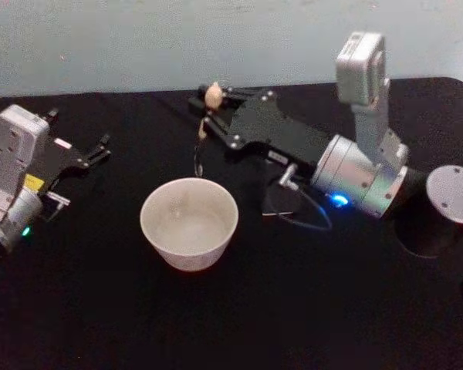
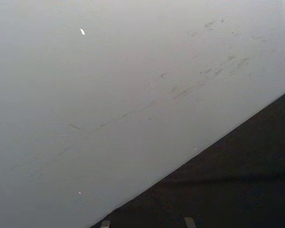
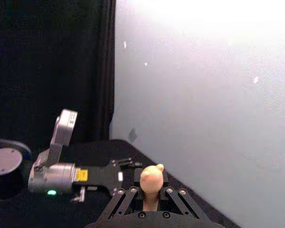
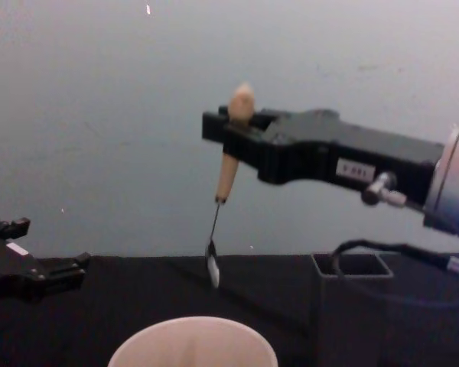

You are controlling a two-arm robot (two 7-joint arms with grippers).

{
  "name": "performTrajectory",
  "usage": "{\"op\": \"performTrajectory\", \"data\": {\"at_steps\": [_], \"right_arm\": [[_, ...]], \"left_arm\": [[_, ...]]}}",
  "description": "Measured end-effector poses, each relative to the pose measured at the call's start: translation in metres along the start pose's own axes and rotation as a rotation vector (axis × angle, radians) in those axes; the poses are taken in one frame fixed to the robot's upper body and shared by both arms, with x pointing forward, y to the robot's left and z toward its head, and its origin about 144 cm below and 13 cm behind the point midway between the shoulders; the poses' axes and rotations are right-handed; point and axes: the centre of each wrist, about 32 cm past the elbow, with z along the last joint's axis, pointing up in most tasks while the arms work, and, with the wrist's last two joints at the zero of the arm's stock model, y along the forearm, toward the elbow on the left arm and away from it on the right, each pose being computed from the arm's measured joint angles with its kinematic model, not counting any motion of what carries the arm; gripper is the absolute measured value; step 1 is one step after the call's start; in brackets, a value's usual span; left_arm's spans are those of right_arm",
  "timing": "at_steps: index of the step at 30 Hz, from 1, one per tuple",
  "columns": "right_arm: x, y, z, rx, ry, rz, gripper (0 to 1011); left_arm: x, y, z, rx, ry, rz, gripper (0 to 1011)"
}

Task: Pick up the stirring spoon with one hand, stir inside the cup, then place it back in its original position.

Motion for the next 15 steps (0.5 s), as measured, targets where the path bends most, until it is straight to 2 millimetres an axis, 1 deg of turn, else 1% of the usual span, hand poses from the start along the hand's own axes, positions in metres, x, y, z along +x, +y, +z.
{"op": "performTrajectory", "data": {"at_steps": [4, 7, 15], "right_arm": [[0.004, -0.004, 0.008, 0.023, -0.008, -0.022, 169], [0.009, -0.010, 0.014, 0.043, -0.020, -0.054, 169], [0.017, -0.026, 0.017, 0.047, -0.033, -0.118, 169]], "left_arm": [[0.000, 0.000, 0.000, 0.000, 0.000, 0.000, 1001], [0.000, 0.000, 0.000, 0.000, 0.000, 0.000, 1001], [0.000, 0.000, 0.000, 0.000, 0.000, 0.000, 1001]]}}
